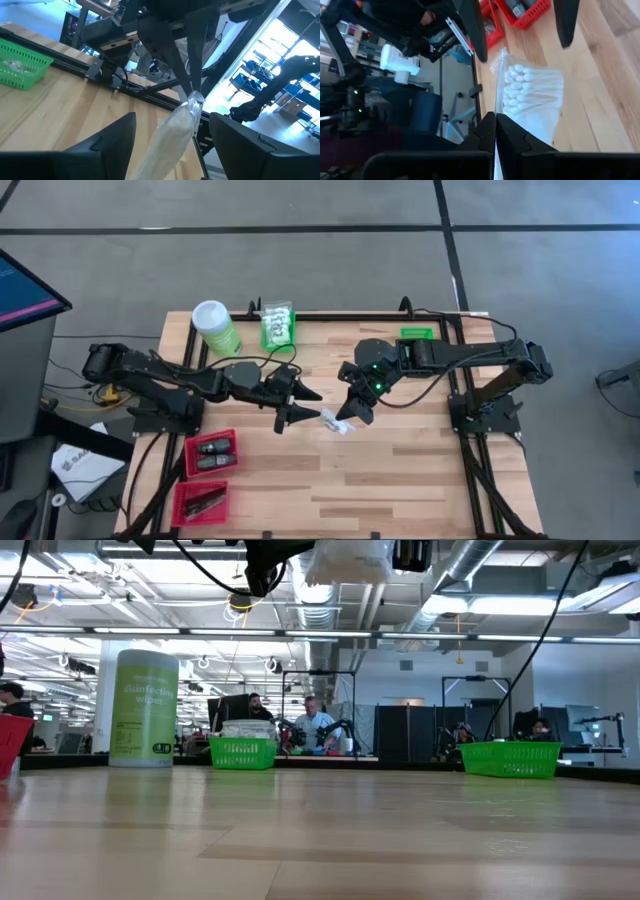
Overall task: Pick & Place Travel size toiletries
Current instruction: Put the white vanity pack into the top left green basket
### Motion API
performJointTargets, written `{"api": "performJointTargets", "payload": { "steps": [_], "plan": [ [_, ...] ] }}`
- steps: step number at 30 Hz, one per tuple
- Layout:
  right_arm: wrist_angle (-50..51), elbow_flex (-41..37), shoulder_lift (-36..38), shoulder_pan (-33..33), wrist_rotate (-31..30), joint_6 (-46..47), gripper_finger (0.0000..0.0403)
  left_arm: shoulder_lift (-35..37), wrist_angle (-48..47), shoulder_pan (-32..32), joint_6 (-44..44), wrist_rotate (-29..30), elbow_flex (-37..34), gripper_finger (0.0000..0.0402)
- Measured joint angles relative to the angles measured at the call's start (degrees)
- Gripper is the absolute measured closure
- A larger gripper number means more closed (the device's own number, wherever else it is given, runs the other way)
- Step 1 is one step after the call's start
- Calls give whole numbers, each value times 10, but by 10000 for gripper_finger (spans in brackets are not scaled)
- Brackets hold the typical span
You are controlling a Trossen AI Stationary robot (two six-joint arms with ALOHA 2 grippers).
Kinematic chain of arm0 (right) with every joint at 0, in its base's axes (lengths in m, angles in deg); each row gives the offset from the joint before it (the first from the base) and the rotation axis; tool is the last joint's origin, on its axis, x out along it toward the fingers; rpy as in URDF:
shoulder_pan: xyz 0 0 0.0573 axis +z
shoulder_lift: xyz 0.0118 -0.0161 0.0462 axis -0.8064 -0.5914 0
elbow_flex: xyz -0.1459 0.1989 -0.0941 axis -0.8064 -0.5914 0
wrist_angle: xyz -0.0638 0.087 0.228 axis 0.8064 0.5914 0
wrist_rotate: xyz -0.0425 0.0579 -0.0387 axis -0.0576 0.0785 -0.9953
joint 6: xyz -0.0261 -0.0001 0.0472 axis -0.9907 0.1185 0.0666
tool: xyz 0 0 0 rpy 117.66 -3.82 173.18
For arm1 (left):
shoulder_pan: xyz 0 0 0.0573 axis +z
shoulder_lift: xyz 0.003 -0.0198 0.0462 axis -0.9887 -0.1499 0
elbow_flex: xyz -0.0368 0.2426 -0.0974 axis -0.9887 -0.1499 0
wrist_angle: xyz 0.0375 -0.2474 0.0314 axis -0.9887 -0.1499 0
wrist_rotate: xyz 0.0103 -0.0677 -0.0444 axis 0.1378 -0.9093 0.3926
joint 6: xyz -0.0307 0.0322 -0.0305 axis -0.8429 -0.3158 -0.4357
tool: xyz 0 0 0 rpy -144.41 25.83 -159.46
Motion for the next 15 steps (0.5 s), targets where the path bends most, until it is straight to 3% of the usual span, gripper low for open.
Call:
{"api": "performJointTargets", "payload": {
  "steps": [9, 15],
  "plan": [
    [-30, -2, -11, -18, 25, 28, 403, -21, 16, 0, -3, -11, 4, 173],
    [-34, -2, -23, -24, 32, 29, 403, -28, 32, -6, -4, -27, 3, 238]
  ]
}}
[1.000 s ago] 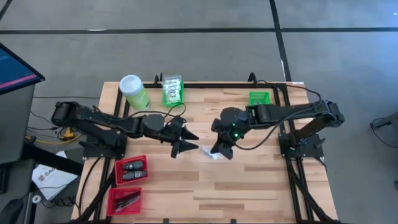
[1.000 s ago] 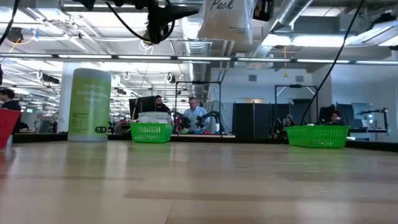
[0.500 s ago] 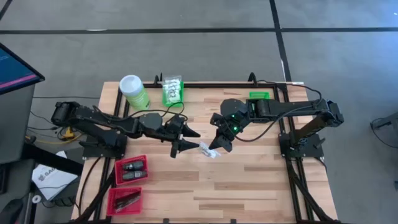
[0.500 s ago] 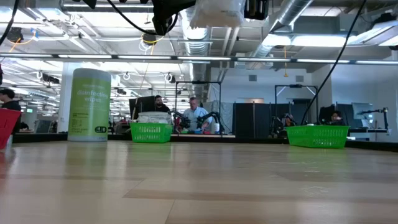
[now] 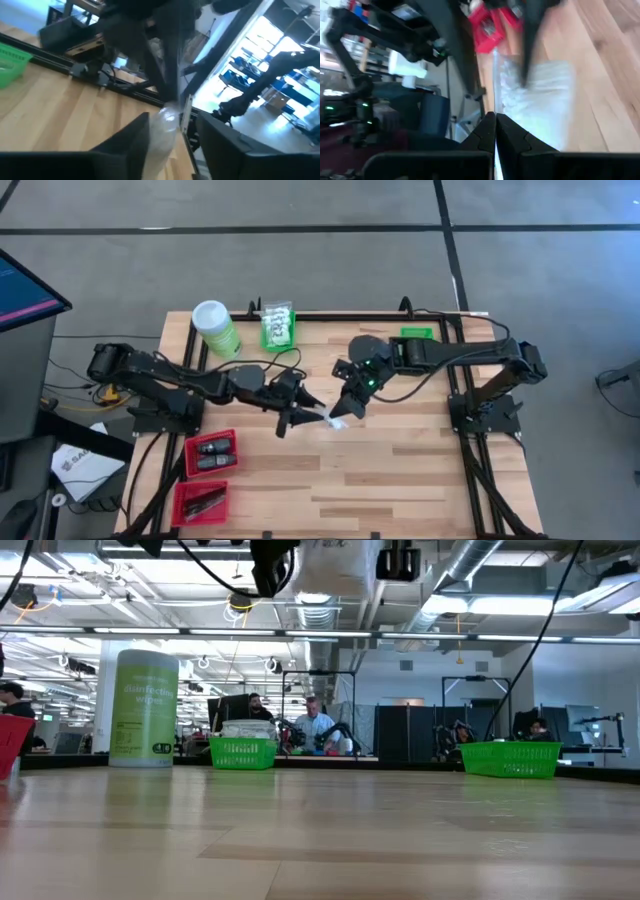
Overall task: Pick & Place Travel size toiletries
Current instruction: Put the white vanity pack into the top left green basket
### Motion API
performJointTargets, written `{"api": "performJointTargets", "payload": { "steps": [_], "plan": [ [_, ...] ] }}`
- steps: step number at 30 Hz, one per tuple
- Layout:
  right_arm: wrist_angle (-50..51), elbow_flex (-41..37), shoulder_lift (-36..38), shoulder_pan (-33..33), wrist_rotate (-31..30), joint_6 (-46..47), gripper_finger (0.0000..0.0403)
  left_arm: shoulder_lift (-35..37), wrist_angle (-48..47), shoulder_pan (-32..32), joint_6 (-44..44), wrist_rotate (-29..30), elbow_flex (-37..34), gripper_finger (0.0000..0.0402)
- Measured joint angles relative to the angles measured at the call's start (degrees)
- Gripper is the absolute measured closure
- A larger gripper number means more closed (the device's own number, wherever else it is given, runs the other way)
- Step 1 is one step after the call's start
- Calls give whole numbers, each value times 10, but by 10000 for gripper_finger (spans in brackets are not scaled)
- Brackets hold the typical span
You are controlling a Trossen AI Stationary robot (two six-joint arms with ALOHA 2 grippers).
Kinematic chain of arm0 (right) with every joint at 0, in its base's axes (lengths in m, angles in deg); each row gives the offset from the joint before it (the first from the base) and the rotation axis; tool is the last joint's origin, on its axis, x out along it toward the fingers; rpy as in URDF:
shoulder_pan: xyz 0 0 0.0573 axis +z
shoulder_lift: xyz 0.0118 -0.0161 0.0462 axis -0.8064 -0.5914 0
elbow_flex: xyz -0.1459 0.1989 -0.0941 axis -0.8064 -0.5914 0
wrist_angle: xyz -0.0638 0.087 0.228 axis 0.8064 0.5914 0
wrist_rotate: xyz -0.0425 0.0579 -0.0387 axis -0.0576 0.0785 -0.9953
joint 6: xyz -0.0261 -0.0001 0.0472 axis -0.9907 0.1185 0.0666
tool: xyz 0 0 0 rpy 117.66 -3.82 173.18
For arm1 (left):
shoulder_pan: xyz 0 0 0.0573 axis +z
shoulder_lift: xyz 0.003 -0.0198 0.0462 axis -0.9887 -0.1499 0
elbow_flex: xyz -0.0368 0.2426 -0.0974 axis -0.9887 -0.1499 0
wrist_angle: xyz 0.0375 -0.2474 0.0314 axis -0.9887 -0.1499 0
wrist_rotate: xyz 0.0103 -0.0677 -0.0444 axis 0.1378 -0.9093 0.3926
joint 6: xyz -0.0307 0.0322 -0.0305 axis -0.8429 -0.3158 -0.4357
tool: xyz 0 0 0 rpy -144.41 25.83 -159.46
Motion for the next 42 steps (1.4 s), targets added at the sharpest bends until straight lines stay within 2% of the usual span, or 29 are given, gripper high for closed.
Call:
{"api": "performJointTargets", "payload": {
  "steps": [7, 9, 12, 15, 24, 32, 35, 38, 40, 42],
  "plan": [
    [-17, 0, -9, -6, 0, -5, 403, 0, 5, 0, -4, -14, 0, 374],
    [-36, 1, -8, -11, 3, -12, 403, 0, 10, 1, -22, -15, 0, 390],
    [-51, 1, -8, -27, 31, -11, 395, 1, 11, 0, -46, -14, 0, 396],
    [-49, 20, -8, -49, 30, -8, 375, 3, -1, 0, -62, -13, 0, 398],
    [-33, 81, -8, -122, 124, -31, 309, 26, -63, 32, -75, 53, 0, 400],
    [-12, 123, -7, -181, 157, -79, 291, 54, -79, 81, -80, 11, -3, 400],
    [0, 123, -8, -213, 160, -108, 289, 72, -119, 115, -73, 14, -3, 401],
    [-2, 122, -16, -243, 161, -128, 290, 81, -120, 156, -60, 6, -3, 401],
    [-19, 123, -29, -262, 171, -129, 290, 90, -117, 182, -59, -23, -3, 401],
    [-45, 124, -50, -271, 218, -113, 290, 94, -117, 202, -59, -58, -2, 401]
  ]
}}
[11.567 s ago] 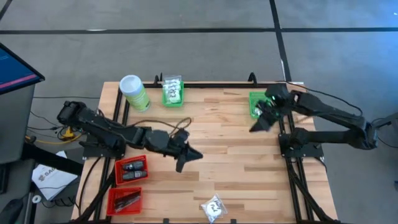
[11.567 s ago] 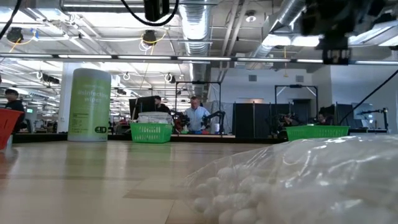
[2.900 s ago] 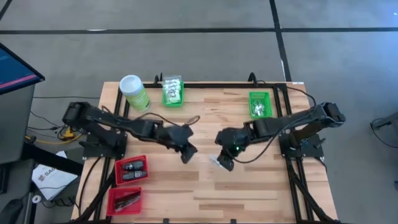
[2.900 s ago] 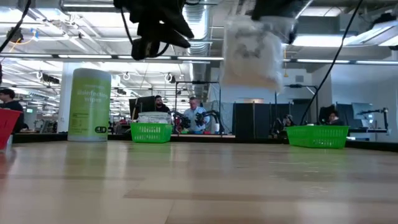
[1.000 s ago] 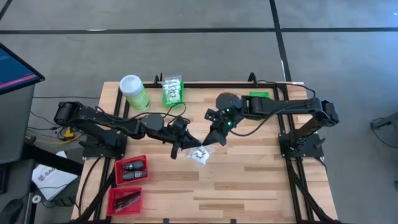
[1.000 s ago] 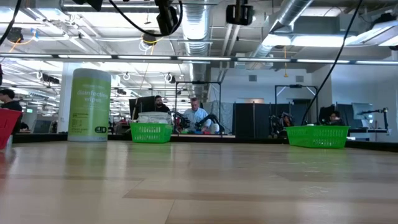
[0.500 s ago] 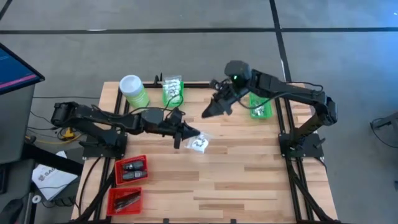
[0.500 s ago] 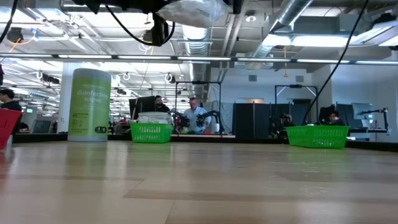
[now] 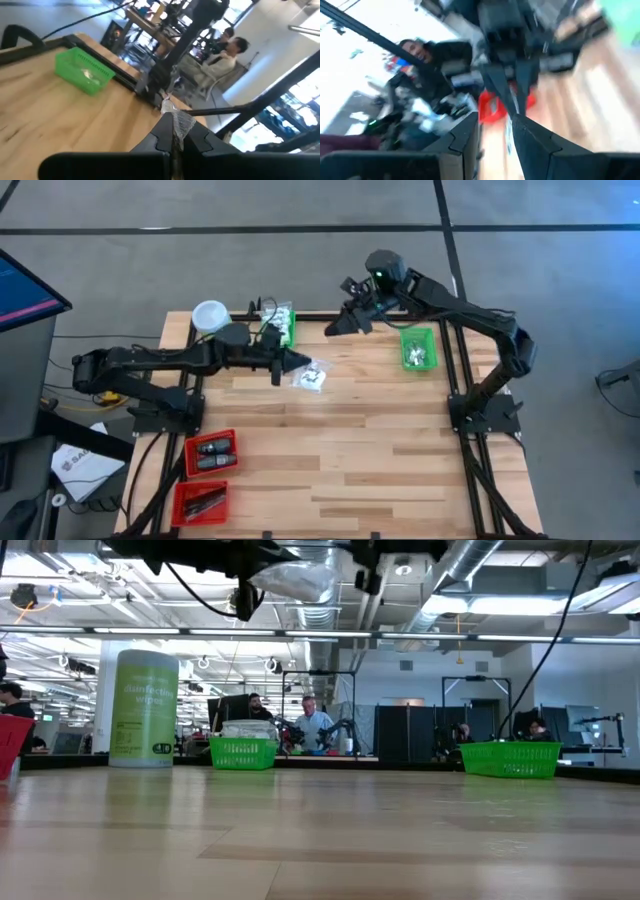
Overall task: Pick & Place Travel size toiletries
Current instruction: Put the white vanity pack into the top left green basket
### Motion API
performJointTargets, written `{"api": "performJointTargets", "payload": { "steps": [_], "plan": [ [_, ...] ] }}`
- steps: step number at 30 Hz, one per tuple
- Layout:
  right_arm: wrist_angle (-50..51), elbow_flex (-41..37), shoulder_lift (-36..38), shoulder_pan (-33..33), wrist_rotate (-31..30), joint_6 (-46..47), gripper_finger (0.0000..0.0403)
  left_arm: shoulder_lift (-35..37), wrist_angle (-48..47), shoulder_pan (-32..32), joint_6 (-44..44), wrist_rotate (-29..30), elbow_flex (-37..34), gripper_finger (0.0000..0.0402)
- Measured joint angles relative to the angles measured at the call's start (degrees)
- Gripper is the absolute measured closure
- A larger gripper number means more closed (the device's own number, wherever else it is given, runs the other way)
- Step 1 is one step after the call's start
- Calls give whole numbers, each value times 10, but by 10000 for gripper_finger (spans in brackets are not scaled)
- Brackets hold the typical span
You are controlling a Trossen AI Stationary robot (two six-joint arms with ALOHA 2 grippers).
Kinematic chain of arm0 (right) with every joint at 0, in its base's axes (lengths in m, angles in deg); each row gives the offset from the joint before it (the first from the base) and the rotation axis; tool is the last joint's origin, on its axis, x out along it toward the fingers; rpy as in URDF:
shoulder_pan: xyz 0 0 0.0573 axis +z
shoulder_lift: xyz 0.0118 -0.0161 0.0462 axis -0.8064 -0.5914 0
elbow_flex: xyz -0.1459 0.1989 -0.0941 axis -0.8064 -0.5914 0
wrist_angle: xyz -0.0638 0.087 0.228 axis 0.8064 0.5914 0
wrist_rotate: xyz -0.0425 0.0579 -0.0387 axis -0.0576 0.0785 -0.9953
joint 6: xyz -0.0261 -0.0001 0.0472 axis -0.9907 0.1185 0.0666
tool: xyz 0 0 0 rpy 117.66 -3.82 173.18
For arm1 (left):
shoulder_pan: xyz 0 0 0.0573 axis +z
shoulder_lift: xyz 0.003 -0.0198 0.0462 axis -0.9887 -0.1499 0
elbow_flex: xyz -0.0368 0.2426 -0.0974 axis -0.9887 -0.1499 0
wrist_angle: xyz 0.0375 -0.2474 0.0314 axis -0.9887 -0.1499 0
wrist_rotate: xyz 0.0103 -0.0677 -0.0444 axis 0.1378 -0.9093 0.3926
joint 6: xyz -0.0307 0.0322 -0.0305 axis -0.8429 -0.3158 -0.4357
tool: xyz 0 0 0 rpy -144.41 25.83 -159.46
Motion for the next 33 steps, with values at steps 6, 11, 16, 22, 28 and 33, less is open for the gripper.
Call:
{"api": "performJointTargets", "payload": {
  "steps": [6, 11, 16, 22, 28, 33],
  "plan": [
    [15, -2, -44, -11, 121, -26, 290, 17, 40, 58, -1, -18, -1, 401],
    [-30, -2, -49, -27, 113, -58, 290, 45, 127, 101, -9, 1, 0, 401],
    [-141, -1, -45, -31, 92, -13, 273, 44, 179, 130, -43, -7, 0, 401],
    [-212, -1, -48, -26, 86, 50, 202, 44, 182, 131, -49, -5, 0, 401],
    [-183, -1, -48, -11, 51, 37, 145, 44, 193, 134, -49, -2, 0, 401],
    [-169, -1, -49, 6, 12, 17, 143, 42, 204, 134, -49, 14, 0, 401]
  ]
}}
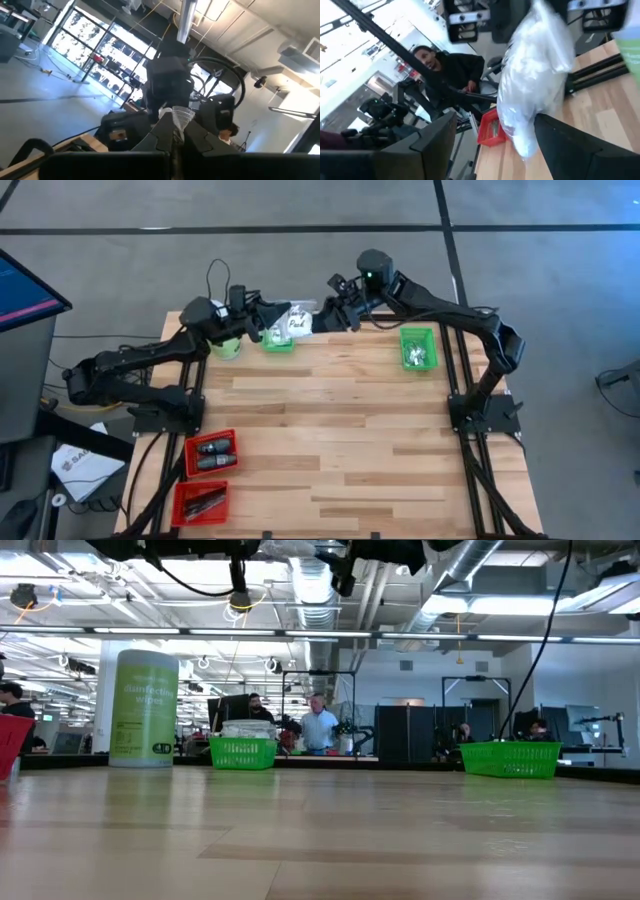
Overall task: Pick & Place Travel size toiletries
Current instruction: Put the white vanity pack into the top left green basket
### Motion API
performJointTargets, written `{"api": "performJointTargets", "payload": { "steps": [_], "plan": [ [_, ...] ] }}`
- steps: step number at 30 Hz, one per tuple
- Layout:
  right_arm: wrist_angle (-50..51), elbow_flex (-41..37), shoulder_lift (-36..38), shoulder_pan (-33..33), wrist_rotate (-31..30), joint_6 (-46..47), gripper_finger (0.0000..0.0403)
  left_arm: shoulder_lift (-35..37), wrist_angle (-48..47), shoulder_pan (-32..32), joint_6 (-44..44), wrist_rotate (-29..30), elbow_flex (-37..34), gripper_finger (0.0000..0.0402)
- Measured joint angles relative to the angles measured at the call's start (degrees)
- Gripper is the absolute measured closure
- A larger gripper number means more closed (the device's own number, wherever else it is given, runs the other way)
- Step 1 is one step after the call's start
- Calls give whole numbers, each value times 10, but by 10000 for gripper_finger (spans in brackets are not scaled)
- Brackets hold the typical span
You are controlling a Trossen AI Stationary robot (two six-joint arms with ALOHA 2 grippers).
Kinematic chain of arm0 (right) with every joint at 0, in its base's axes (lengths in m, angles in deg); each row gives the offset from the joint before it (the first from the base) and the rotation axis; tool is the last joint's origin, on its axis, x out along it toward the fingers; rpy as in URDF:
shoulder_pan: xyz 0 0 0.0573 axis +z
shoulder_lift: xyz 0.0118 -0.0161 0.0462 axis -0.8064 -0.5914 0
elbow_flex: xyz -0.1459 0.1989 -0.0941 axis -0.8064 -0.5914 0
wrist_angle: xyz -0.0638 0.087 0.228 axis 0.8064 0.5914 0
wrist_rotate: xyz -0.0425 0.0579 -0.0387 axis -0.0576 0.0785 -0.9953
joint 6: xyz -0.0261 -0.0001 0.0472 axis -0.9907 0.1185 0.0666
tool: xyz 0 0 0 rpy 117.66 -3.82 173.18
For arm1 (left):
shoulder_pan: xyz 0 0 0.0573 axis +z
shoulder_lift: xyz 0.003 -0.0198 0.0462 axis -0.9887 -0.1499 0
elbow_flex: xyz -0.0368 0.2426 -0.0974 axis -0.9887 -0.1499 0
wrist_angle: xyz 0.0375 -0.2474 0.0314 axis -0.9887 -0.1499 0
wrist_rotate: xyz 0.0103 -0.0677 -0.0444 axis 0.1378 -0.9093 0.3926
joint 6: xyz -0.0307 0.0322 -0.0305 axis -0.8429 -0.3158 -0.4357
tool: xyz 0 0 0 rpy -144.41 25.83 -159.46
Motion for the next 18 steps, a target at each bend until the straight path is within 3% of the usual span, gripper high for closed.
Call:
{"api": "performJointTargets", "payload": {
  "steps": [12, 18],
  "plan": [
    [41, 0, 0, -12, -38, -53, 144, 0, 13, -10, -14, -3, 0, 401],
    [37, 0, 0, 6, -38, -66, 144, 0, 14, -7, -14, 27, 0, 401]
  ]
}}
